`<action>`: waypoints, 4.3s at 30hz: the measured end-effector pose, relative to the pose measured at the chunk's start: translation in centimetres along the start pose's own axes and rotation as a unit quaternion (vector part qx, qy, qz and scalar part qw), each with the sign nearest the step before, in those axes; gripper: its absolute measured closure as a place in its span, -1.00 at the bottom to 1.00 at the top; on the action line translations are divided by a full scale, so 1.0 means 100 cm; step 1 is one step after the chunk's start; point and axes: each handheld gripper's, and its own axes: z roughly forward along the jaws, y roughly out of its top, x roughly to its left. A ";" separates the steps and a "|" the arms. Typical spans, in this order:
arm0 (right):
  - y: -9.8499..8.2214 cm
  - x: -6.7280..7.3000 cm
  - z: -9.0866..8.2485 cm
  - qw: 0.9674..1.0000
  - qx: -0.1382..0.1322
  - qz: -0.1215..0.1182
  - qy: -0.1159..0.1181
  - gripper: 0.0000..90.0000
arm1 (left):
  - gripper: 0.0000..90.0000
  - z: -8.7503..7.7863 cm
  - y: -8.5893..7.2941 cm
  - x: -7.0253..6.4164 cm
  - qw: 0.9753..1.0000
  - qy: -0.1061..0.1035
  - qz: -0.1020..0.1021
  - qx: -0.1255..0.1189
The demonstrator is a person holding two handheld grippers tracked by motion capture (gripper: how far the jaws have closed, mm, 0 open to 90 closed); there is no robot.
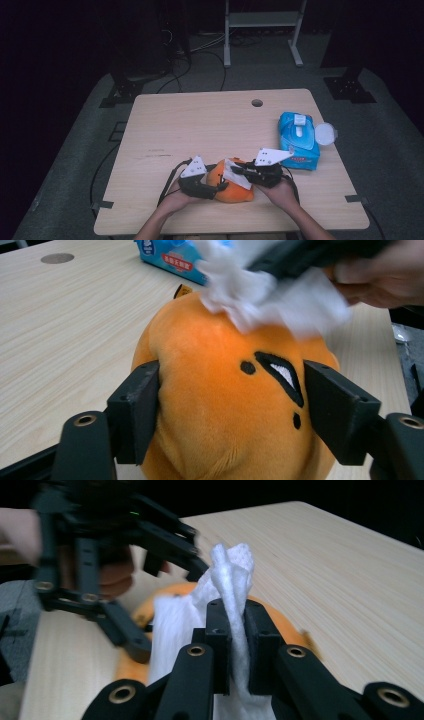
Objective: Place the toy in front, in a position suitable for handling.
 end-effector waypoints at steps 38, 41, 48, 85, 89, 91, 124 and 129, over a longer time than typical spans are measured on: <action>-0.020 -0.029 -0.022 0.998 0.014 0.061 -0.026 0.81 | -0.33 -0.004 -0.011 0.023 0.999 -0.002 -0.046 -0.001; -0.015 -0.016 -0.020 0.999 0.003 0.048 0.006 0.81 | -0.34 -0.004 -0.014 0.029 0.997 -0.002 -0.075 -0.005; -0.015 -0.020 -0.018 1.000 0.016 0.025 0.000 0.81 | -0.33 -0.006 -0.015 0.033 0.995 0.001 -0.095 -0.009; -0.009 -0.011 -0.016 1.000 0.004 0.011 0.000 0.81 | -0.36 0.004 0.000 0.024 0.996 -0.002 -0.077 -0.036; -0.003 0.003 -0.009 0.999 0.003 -0.019 0.026 0.81 | -0.35 0.008 0.003 0.024 0.996 -0.001 -0.078 -0.044; -0.001 0.012 -0.002 0.999 0.018 -0.047 0.020 0.81 | -0.54 0.007 0.002 0.024 0.996 0.003 -0.078 -0.039; 0.009 0.012 -0.004 0.999 -0.005 -0.037 0.009 0.81 | -0.29 0.010 0.009 0.006 1.000 0.000 -0.005 -0.029; 0.000 -0.016 -0.019 0.999 0.000 0.004 -0.033 0.81 | -0.35 0.009 0.005 0.012 1.000 0.001 -0.023 -0.022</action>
